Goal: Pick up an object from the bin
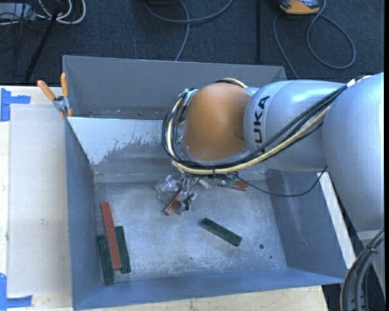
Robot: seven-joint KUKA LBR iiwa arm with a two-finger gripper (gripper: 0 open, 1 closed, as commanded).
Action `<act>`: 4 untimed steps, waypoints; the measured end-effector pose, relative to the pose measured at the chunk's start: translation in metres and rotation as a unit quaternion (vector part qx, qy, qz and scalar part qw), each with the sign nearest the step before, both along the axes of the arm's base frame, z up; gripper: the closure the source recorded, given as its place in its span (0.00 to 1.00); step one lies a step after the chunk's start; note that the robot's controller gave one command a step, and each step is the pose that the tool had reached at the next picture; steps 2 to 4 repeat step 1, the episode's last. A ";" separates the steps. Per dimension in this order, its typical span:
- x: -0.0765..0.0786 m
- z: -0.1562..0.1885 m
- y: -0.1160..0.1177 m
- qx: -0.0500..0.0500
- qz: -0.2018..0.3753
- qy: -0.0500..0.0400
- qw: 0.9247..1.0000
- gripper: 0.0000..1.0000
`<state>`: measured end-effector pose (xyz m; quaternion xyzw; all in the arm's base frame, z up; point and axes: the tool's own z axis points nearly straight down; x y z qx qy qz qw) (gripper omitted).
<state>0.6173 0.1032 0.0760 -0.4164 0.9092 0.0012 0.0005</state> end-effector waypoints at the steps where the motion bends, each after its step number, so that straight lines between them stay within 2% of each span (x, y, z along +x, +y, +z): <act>1: -0.009 0.134 0.026 0.000 0.039 -0.005 0.999 1.00; 4: -0.009 0.134 0.026 0.000 0.039 -0.005 0.999 1.00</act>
Offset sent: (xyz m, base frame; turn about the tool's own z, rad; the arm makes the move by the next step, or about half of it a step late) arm -0.0107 0.0252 0.1296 -0.0826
